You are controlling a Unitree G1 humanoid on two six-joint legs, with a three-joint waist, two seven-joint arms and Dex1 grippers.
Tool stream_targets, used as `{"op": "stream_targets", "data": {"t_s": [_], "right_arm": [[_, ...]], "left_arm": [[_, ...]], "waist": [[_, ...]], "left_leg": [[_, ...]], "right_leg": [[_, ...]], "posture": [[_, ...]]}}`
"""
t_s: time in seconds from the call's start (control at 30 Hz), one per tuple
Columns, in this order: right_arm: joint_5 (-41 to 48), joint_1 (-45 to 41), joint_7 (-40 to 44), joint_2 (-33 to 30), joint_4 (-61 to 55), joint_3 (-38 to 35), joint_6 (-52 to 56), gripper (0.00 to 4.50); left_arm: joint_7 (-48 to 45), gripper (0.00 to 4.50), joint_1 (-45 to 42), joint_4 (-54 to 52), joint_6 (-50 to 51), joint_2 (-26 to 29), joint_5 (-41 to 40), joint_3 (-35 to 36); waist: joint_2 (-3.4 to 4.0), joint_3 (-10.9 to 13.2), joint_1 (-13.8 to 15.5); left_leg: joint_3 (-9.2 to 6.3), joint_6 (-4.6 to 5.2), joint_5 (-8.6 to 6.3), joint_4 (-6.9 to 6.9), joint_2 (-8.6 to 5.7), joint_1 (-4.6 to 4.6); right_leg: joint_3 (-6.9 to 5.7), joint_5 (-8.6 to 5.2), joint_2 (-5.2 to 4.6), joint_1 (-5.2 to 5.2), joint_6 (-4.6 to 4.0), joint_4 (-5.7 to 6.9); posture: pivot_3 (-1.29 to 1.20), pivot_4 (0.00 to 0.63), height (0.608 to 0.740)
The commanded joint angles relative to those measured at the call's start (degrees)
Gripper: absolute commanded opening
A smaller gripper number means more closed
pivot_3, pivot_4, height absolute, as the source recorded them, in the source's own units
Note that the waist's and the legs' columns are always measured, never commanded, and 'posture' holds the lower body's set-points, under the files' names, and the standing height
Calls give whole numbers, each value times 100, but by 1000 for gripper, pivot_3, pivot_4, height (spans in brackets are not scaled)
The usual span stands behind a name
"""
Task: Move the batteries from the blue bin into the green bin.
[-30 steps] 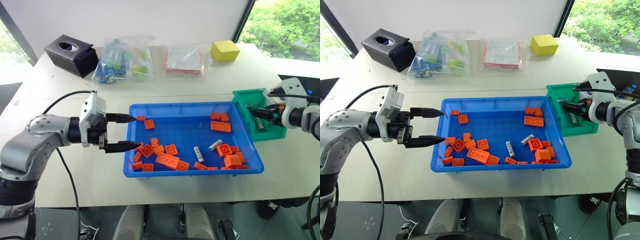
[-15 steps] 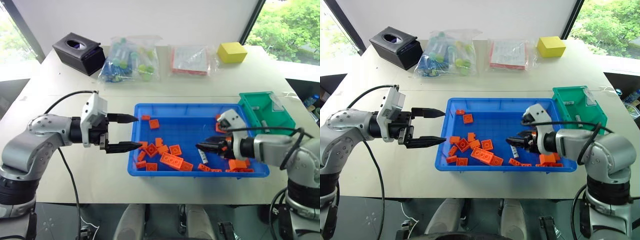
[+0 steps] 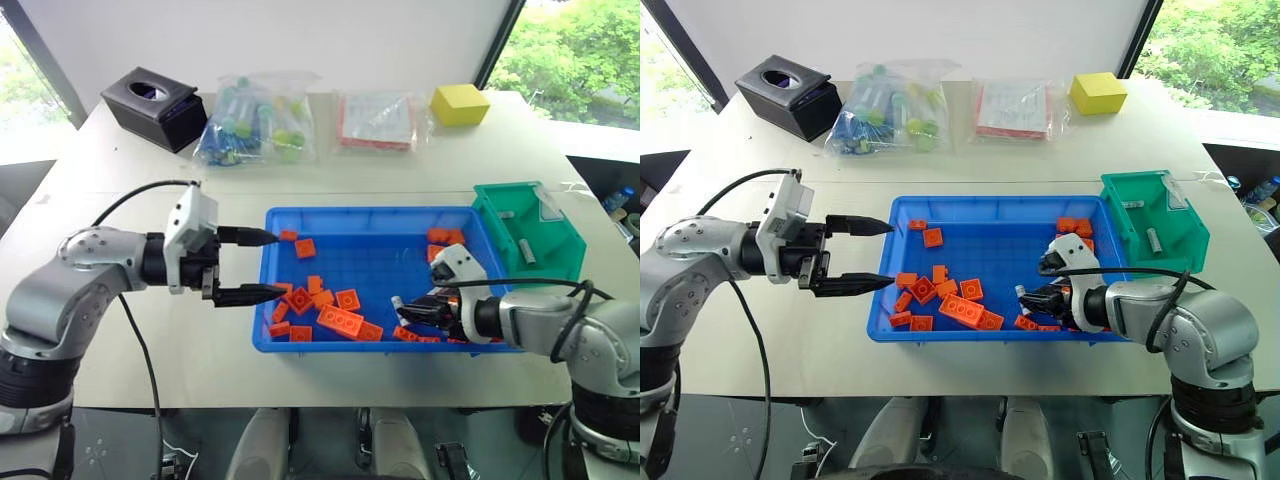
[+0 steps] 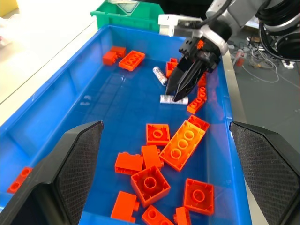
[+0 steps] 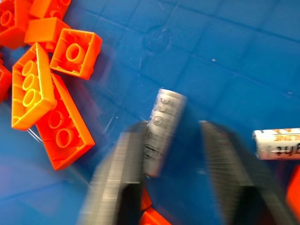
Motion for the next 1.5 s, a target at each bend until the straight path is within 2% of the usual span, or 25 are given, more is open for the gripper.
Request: {"op": "stream_targets", "data": {"t_s": [0.03,0.2,0.33,0.47,0.63,0.8,0.87,0.9,1.07,1.1,1.33,1.5], "right_arm": [[-34,-37,34,-28,-52,102,-55,93],[95,-436,174,-138,-74,-163,88,93],[146,-1544,218,-310,539,-881,318,93],[-277,-2190,388,-1158,1483,-1056,-265,93],[-896,-1896,695,-2119,2431,-823,-1264,93],[-1685,-1272,905,-2586,2924,-427,-2575,93],[-1775,-1239,861,-2498,3192,-499,-2721,1130],[-1829,-1203,889,-2484,3258,-492,-2839,1440],[-2098,-1128,1282,-2543,3175,-194,-3544,4069],[-2139,-1168,1413,-2578,3134,-115,-3695,4434],[-2310,-1419,3590,-2884,2778,952,-5321,4434],[-2551,-1222,5101,-3092,2519,1680,-6393,4434]], "left_arm": [[-21,4500,-159,-7,-114,-15,-7,39],[-30,4500,-193,45,-153,-40,24,-1],[-54,4500,-175,74,-197,-45,33,-22],[-79,4500,-160,71,-221,-83,48,-61],[-117,4500,-158,66,-228,-143,56,-96],[-134,4500,-226,110,-215,-192,58,-124],[-119,4500,-251,120,-214,-215,71,-142],[-118,4500,-254,117,-210,-212,66,-139],[-109,4500,-253,100,-210,-205,65,-141],[-104,4500,-253,99,-211,-206,66,-138],[-73,4500,-292,121,-230,-234,98,-140],[-45,4500,-331,110,-214,-249,93,-117]], "waist": [[0,0,0],[1,1,-5],[2,1,-17],[3,3,36],[-1,1,13],[0,2,-41],[1,2,-91],[1,2,-118],[2,2,-176],[2,2,-174],[4,4,-166],[4,4,-121]], "left_leg": [[0,0,0,0,0,0],[0,0,0,0,0,0],[2,0,0,1,0,-1],[2,0,0,-1,-4,-4],[29,4,-2,-4,-9,-12],[44,4,-3,-3,-3,-4],[46,4,-2,-3,0,0],[46,4,-2,-2,1,0],[48,4,-2,-2,3,2],[48,4,-2,-2,3,2],[46,4,-2,-2,4,2],[38,4,-2,-2,2,1]], "right_leg": [[0,0,0,0,0,0],[0,0,0,-1,1,0],[0,2,0,-3,1,1],[-1,3,-1,-3,6,-2],[-3,2,-8,1,20,-12],[1,3,-7,-3,21,-3],[1,0,-5,-3,15,-1],[2,-1,-6,-3,14,0],[4,8,-4,-4,17,2],[4,8,-4,-4,17,2],[6,2,-4,-4,26,0],[6,2,-5,-3,26,-1]], "posture": [[0,150,692],[0,150,692],[0,150,692],[0,150,692],[0,150,692],[0,150,692],[0,150,692],[0,150,692],[0,150,692],[0,150,692],[0,150,692],[0,150,692]]}}
